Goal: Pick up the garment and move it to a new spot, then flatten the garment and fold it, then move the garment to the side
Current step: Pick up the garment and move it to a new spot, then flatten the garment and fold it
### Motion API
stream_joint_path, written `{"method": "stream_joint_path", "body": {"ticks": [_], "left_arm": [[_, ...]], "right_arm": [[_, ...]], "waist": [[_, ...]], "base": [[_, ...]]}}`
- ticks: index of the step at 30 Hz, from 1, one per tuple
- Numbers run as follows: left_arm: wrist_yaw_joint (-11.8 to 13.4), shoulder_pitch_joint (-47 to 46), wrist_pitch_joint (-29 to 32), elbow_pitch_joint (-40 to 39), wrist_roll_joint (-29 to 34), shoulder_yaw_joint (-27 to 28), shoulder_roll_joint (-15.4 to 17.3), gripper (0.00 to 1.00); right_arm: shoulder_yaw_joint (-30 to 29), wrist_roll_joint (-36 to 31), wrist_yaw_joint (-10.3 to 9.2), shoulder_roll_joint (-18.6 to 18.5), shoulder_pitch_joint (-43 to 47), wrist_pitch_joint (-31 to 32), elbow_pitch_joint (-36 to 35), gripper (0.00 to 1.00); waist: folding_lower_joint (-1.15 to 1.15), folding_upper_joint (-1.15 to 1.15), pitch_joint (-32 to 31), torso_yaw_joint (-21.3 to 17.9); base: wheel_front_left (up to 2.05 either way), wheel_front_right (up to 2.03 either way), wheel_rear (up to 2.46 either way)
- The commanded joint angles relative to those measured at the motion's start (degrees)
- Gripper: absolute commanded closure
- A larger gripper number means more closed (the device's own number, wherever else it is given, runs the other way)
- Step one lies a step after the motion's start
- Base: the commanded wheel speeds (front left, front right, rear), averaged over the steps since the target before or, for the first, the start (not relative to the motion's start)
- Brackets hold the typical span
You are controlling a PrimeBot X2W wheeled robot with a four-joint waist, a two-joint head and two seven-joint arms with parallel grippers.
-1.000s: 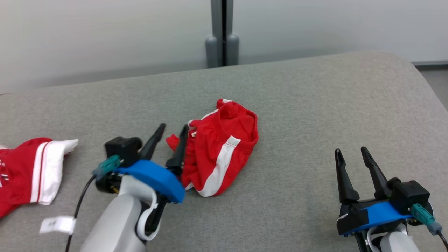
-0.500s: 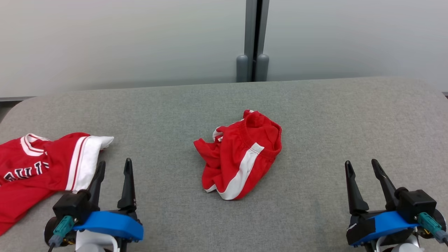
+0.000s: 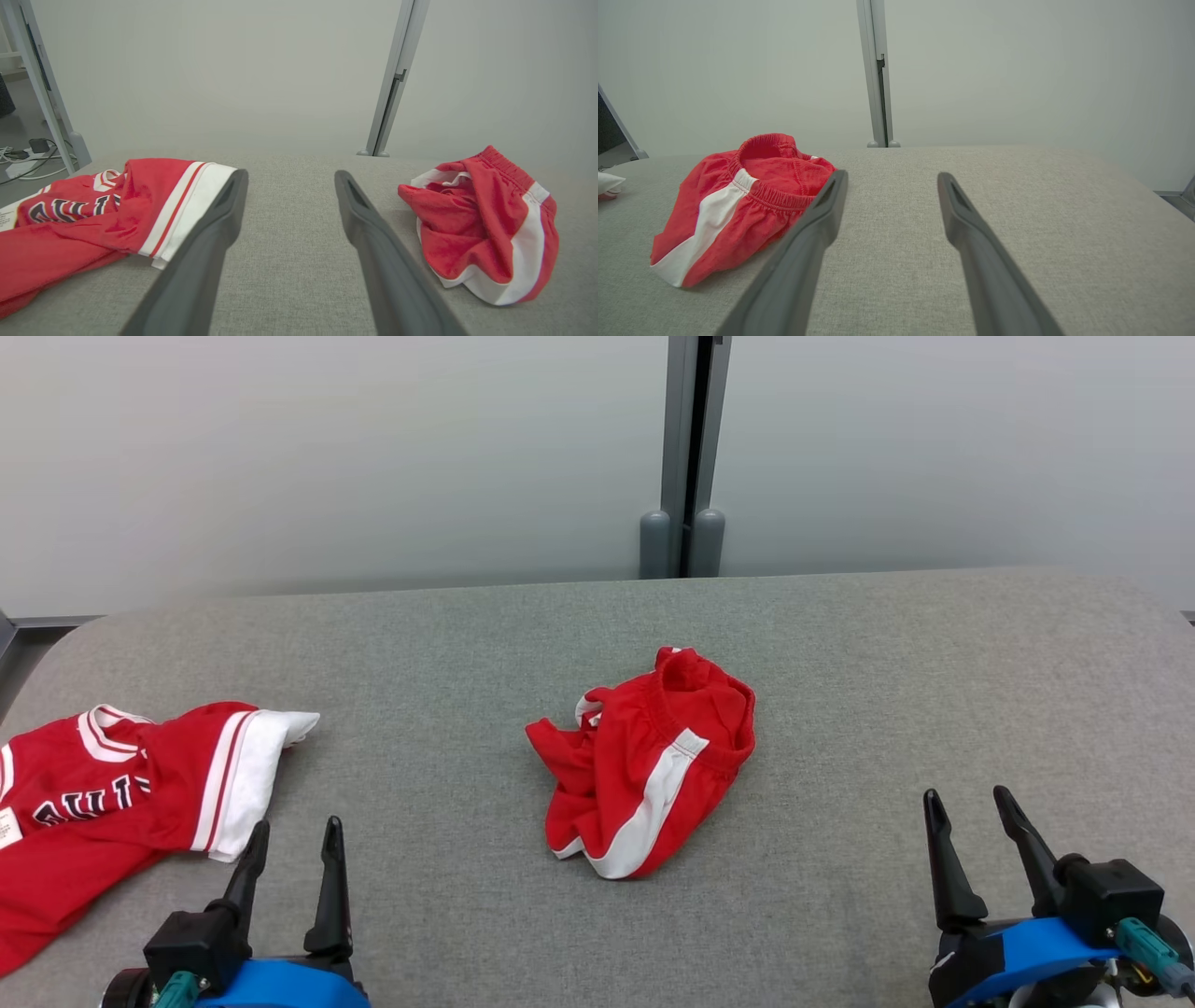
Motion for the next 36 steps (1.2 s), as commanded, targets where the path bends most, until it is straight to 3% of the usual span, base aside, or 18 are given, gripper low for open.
{"method": "stream_joint_path", "body": {"ticks": [1,24,28,29,36], "left_arm": [[0.21,0.64,-0.27,0.42,0.21,-0.22,0.15,0.00],[-0.23,-2.08,2.23,0.32,-1.90,-1.11,0.37,0.00],[-1.51,-5.38,8.71,-1.32,-2.82,-2.84,0.55,0.00],[-3.64,-9.00,15.33,-1.73,-3.86,-5.01,0.69,0.00],[-7.87,-25.10,34.03,-0.60,-8.30,-10.43,1.19,0.00]], "right_arm": [[-0.16,0.24,0.03,-0.23,0.48,0.00,-0.05,0.00],[0.59,1.28,0.03,-0.23,-0.58,-0.81,0.83,0.00],[1.22,1.41,0.03,-0.24,-1.19,-0.99,0.43,0.00],[1.25,1.63,0.03,-0.23,-1.45,-1.15,0.19,0.00],[4.71,2.35,0.03,-0.25,-4.37,-1.80,0.88,0.00]], "waist": [[0.01,0.00,-0.04,-0.12],[0.01,0.00,0.80,-1.03],[0.01,0.00,2.14,-1.77],[0.01,0.00,3.21,-1.80],[0.01,0.00,6.78,-4.66]], "base": [[0.00,0.00,0.00],[0.00,0.00,0.00],[0.00,0.00,0.00],[0.00,0.00,0.00],[0.00,0.00,0.00]]}}
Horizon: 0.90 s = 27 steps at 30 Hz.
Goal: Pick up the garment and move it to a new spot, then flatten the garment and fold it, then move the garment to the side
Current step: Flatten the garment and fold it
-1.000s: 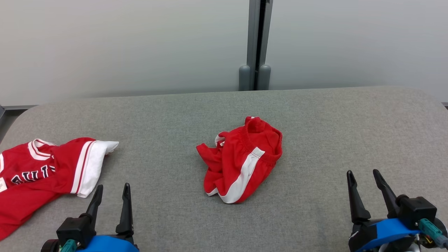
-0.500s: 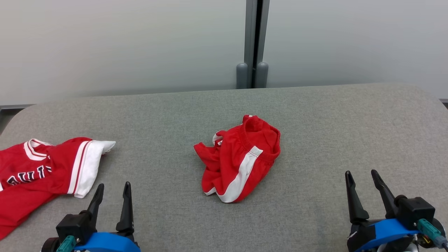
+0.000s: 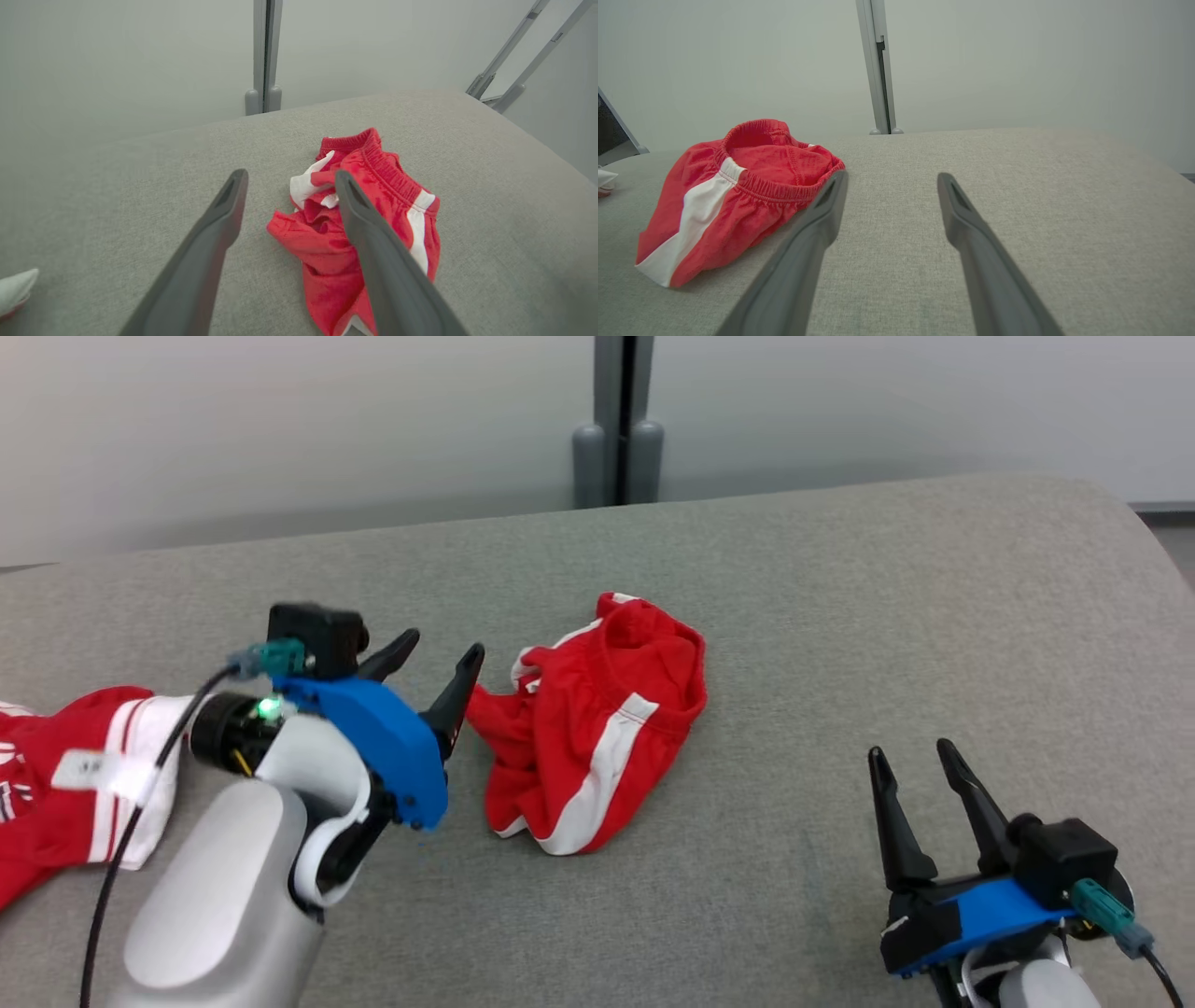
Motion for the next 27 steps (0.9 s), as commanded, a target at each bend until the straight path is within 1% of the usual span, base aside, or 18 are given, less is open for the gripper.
{"method": "stream_joint_path", "body": {"ticks": [1,4,7,10,13,16,18,21,22,24,25,26,27], "left_arm": [[-0.51,-2.56,2.17,0.43,-1.17,-0.57,0.13,0.00],[-1.02,-7.54,8.05,1.77,-4.35,-2.26,0.90,0.00],[-1.24,-11.53,12.71,2.82,-6.66,-4.06,2.71,0.00],[-1.31,-14.01,17.91,2.89,-9.54,-6.07,5.45,0.00],[-1.28,-15.47,21.56,2.96,-13.23,-5.79,6.99,0.00],[-1.28,-16.39,24.24,3.27,-13.73,-6.26,9.05,0.00],[0.12,-16.45,25.51,3.81,-13.84,-5.92,9.78,0.00],[2.27,-16.79,27.30,5.15,-11.49,-6.54,11.94,0.00],[3.07,-16.42,27.97,5.66,-11.81,-6.36,11.90,0.00],[3.82,-15.39,30.06,6.46,-13.04,-6.29,11.63,0.00],[3.92,-14.99,31.13,6.61,-13.87,-6.23,11.58,0.20],[3.70,-14.65,32.01,6.47,-14.71,-6.17,11.54,0.73],[3.42,-14.44,32.81,6.18,-15.51,-6.12,11.55,1.00]], "right_arm": [[0.92,0.55,0.03,-0.27,-1.00,-0.50,0.26,0.00],[3.68,1.59,0.03,-0.28,-2.79,-1.15,1.12,0.00],[6.77,3.40,0.03,-0.25,-5.13,-1.78,2.12,0.00],[9.84,5.73,0.03,-0.29,-6.87,-2.53,2.99,0.00],[11.92,7.65,0.03,-0.25,-8.09,-2.87,3.62,0.00],[13.18,9.40,0.03,-0.26,-8.72,-3.01,3.98,0.00],[13.41,10.11,0.03,-0.26,-8.74,-3.04,3.22,0.00],[13.58,10.43,0.03,-0.25,-8.78,-3.06,2.68,0.00],[13.51,10.52,0.03,-0.25,-8.76,-3.06,2.57,0.00],[13.29,10.58,0.03,-0.26,-8.55,-3.06,2.32,0.00],[13.10,10.61,0.03,-0.26,-8.40,-3.06,2.18,0.00],[13.02,10.65,0.03,-0.25,-8.26,-3.06,2.10,0.00],[12.92,10.69,0.03,-0.25,-8.13,-3.06,2.09,0.00]], "waist": [[-0.02,0.00,0.40,-1.08],[-0.02,0.00,1.94,-3.94],[-0.02,0.00,3.78,-7.39],[-0.02,0.00,5.55,-10.82],[-0.02,0.00,7.29,-13.27],[-0.02,0.00,8.51,-15.34],[-0.02,0.00,9.07,-16.48],[-0.02,0.00,9.65,-17.87],[-0.02,0.00,9.71,-18.17],[-0.02,0.00,9.71,-18.61],[-0.02,0.00,9.69,-18.72],[-0.02,0.00,9.62,-18.79],[-0.02,0.00,9.54,-18.80]], "base": [[0.00,0.00,0.00],[0.00,0.00,0.00],[0.00,0.00,0.00],[0.00,0.00,0.00],[0.00,0.00,0.00],[0.00,0.00,0.00],[0.00,0.00,0.00],[0.00,0.00,0.00],[0.00,0.00,0.00],[0.00,0.00,0.00],[0.00,0.00,0.00],[0.00,0.00,0.00],[0.00,0.00,0.00]]}}
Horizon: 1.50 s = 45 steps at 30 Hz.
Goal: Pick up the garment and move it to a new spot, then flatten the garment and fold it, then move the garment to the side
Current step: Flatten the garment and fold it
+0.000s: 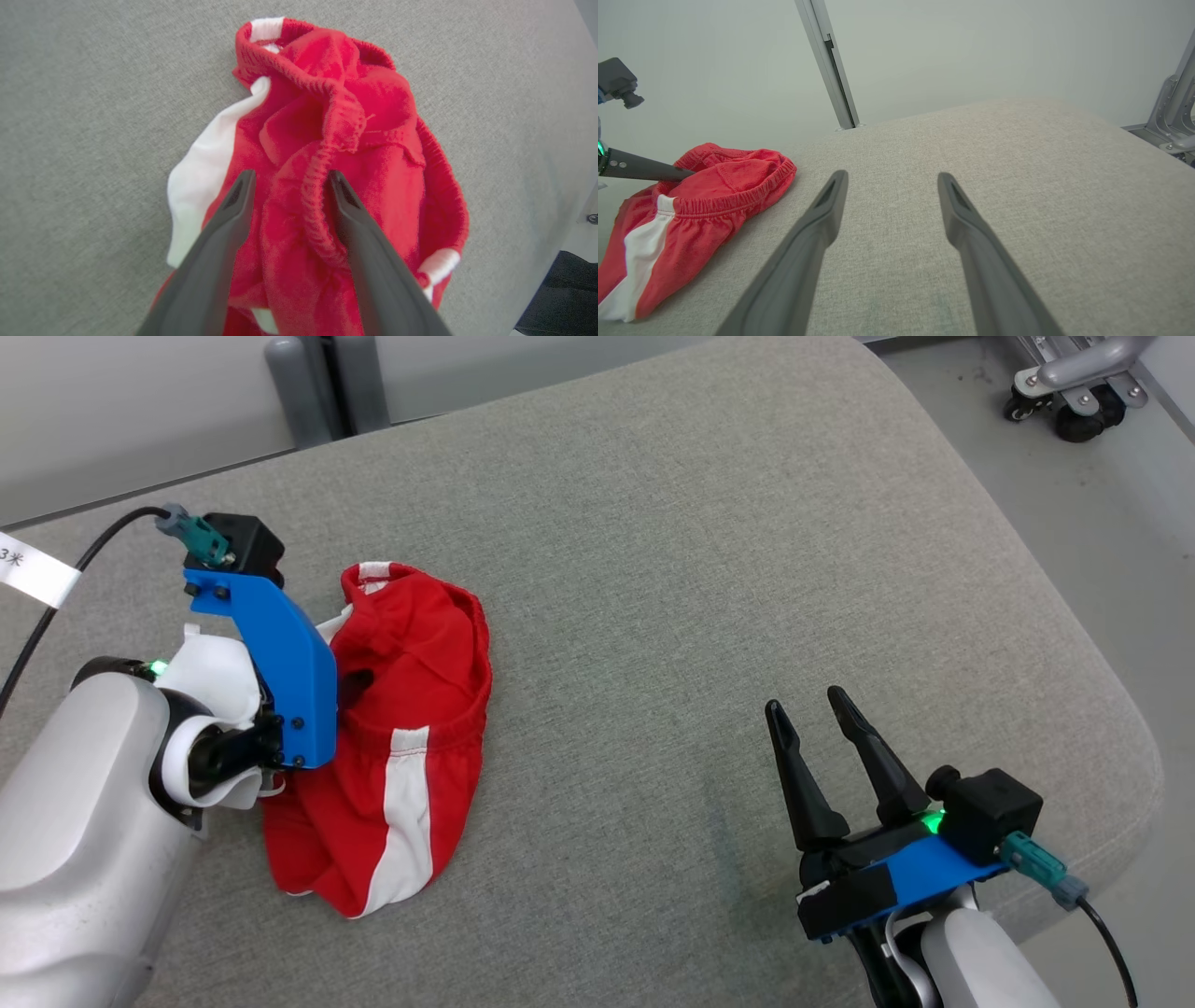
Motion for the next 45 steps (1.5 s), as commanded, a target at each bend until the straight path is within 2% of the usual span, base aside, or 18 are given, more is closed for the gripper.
{"method": "stream_joint_path", "body": {"ticks": [1,4,6,12,18,22,25,28,29,31,35,37,38,39,40,45], "left_arm": [[-0.57,0.70,0.83,-0.60,-1.36,0.23,-0.10,1.00],[-1.41,1.32,0.74,-1.96,-3.37,0.62,-1.26,1.00],[-2.12,0.87,-1.44,-3.43,-4.37,1.22,-2.62,1.00],[-4.14,-2.54,-10.06,-8.45,-11.15,4.39,-11.17,1.00],[-4.83,-7.73,-16.60,-13.38,-16.80,6.02,-19.12,1.00],[-4.97,-8.93,-21.00,-14.77,-20.98,8.18,-21.95,1.00],[-5.01,-6.39,-22.64,-13.58,-21.26,8.75,-21.70,1.00],[-4.58,-4.05,-23.91,-11.68,-20.00,9.30,-19.86,1.00],[-3.60,-1.23,-25.57,-9.27,-18.22,9.69,-18.23,1.00],[-3.14,0.35,-26.60,-7.73,-17.37,10.01,-17.43,1.00],[-1.69,6.82,-32.63,-1.16,-13.76,11.47,-14.96,1.00],[-1.61,10.24,-37.49,3.54,-11.63,12.05,-14.11,1.00],[-1.63,11.19,-39.15,4.93,-10.70,11.96,-14.04,0.91],[-1.69,11.95,-40.63,6.19,-9.60,11.56,-13.93,0.60],[-1.68,12.60,-42.24,7.26,-8.52,11.21,-13.69,0.00],[-0.93,14.97,-48.20,10.78,-4.08,9.80,-13.30,0.00]], "right_arm": [[-0.29,0.28,0.03,-0.18,-0.13,-0.28,-0.14,0.00],[-0.75,0.40,0.03,-0.18,0.06,-0.27,0.00,0.00],[-0.99,0.23,0.03,-0.18,-0.05,-0.25,-0.02,0.00],[-2.31,-1.37,0.03,-0.19,0.45,-0.26,0.50,0.00],[-3.09,-3.01,0.03,-0.18,1.33,-0.26,0.97,0.00],[-3.36,-3.64,0.03,-0.20,1.81,-0.26,0.98,0.00],[-3.48,-3.72,0.03,-0.20,1.77,-0.25,0.93,0.00],[-3.49,-3.72,0.03,-0.19,1.69,-0.26,0.73,0.00],[-3.50,-3.73,0.03,-0.20,1.31,-0.26,0.57,0.00],[-3.38,-3.68,0.03,-0.20,1.07,-0.26,0.54,0.00],[-3.33,-3.91,0.03,-0.20,0.58,-0.26,0.45,0.00],[-3.63,-4.46,0.03,-0.20,0.63,-0.26,0.25,0.00],[-3.84,-4.63,0.03,-0.20,0.71,-0.26,0.26,0.00],[-4.22,-4.90,0.03,-0.21,0.89,-0.26,0.25,0.00],[-4.39,-4.94,0.03,-0.20,1.03,-0.26,0.24,0.00],[-5.99,-5.74,0.03,-0.21,1.66,-0.26,0.55,0.00]], "waist": [[0.00,0.00,-0.16,0.08],[0.00,0.00,-0.71,0.67],[0.00,0.00,-1.23,1.27],[0.00,0.00,-3.61,4.07],[0.00,0.00,-6.37,7.12],[0.00,0.00,-7.28,8.91],[0.00,0.00,-7.31,10.12],[0.00,0.00,-6.90,10.90],[0.00,0.00,-6.39,11.59],[0.00,0.00,-6.15,11.86],[0.00,0.00,-5.17,12.97],[0.00,0.00,-4.65,13.78],[0.00,0.00,-4.60,14.04],[0.00,0.00,-4.58,14.37],[0.00,0.00,-4.59,14.61],[0.00,0.00,-5.03,15.53]], "base": [[0.00,0.00,0.00],[0.00,0.00,0.00],[0.00,0.00,0.00],[0.00,0.00,0.00],[0.00,0.00,0.00],[0.00,0.00,0.00],[0.00,0.00,0.00],[0.00,0.00,0.00],[0.00,0.00,0.00],[0.00,0.00,0.00],[0.00,0.00,0.00],[0.00,0.00,0.00],[0.00,0.00,0.00],[0.00,0.00,0.00],[0.00,0.00,0.00],[0.00,0.00,0.00]]}}
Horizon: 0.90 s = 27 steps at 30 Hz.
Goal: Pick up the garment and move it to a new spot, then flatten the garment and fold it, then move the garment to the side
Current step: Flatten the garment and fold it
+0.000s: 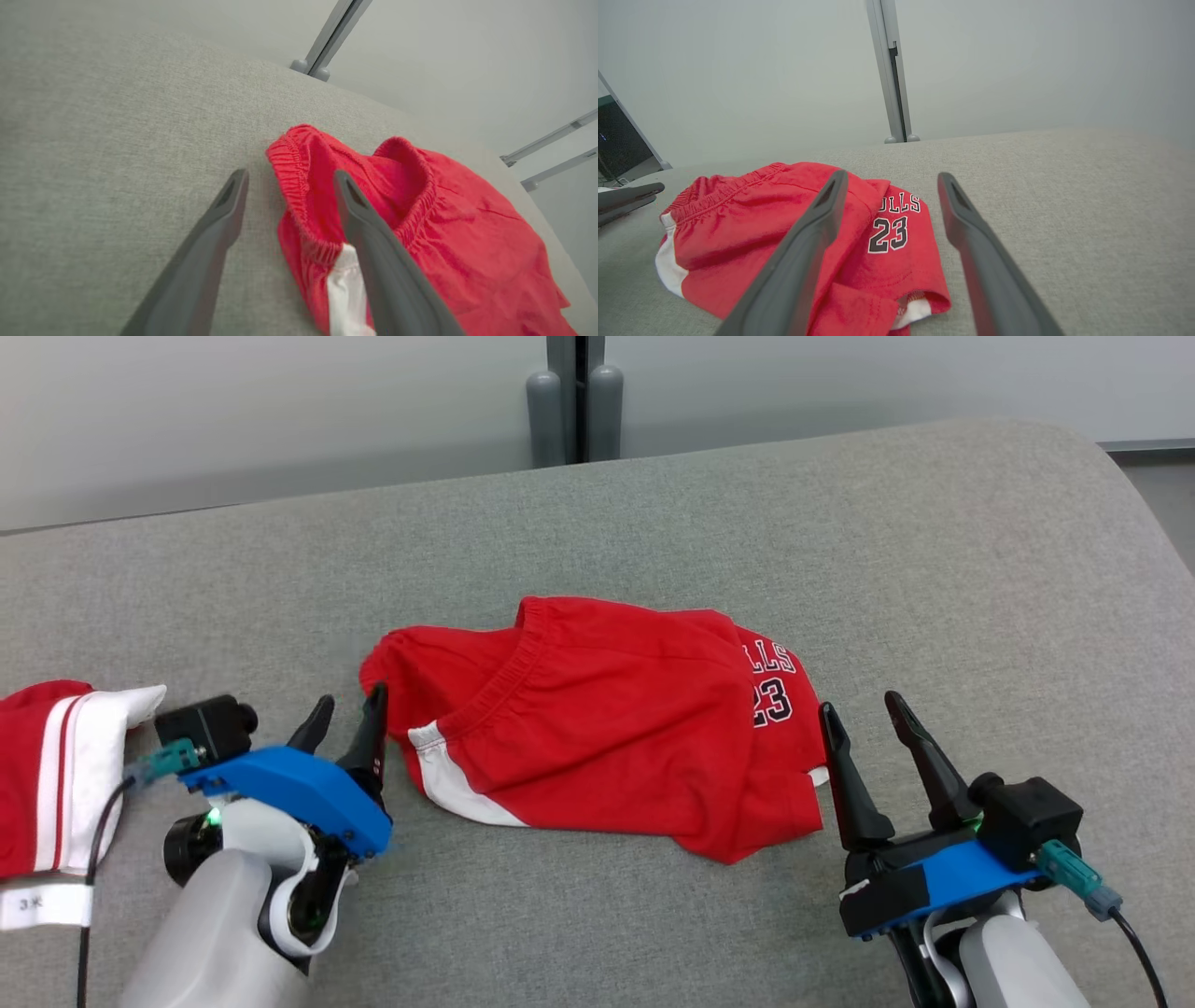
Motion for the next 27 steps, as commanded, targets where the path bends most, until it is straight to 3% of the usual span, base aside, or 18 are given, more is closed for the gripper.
{"method": "stream_joint_path", "body": {"ticks": [1,4,9,15,23,27], "left_arm": [[0.51,0.83,-1.32,0.39,1.65,-0.71,0.50,0.00],[1.96,2.91,-4.10,0.76,4.32,-1.95,0.89,0.00],[1.78,4.75,-5.35,-3.53,8.92,-5.49,2.68,0.00],[1.37,-1.24,3.05,-8.04,14.58,-12.20,4.21,0.00],[1.54,-8.41,10.00,-1.79,15.81,-14.72,3.10,0.00],[0.04,-9.93,12.94,0.19,14.43,-15.02,3.24,0.00]], "right_arm": [[-0.43,-0.31,0.03,-0.25,0.48,-0.23,0.13,0.00],[-1.74,-0.83,0.03,-0.25,1.22,-0.23,0.44,0.00],[-3.24,-1.54,0.03,-0.24,2.13,-0.23,-0.03,0.00],[-3.24,-1.52,0.03,-0.25,2.04,-0.23,-0.61,0.00],[-0.70,0.13,0.03,-0.26,1.15,-0.23,-0.82,0.00],[-1.08,0.53,0.03,-0.24,1.15,-0.23,-0.81,0.00]], "waist": [[0.00,0.00,-0.22,0.13],[0.00,0.00,-0.97,0.60],[0.00,0.00,-1.79,1.46],[0.00,0.00,-0.91,1.16],[0.00,0.00,1.46,-4.41],[0.00,0.00,2.52,-6.71]], "base": [[0.00,0.00,0.00],[0.00,0.00,0.00],[0.00,0.00,0.00],[0.00,0.00,0.00],[0.00,0.00,0.00],[0.00,0.00,0.00]]}}
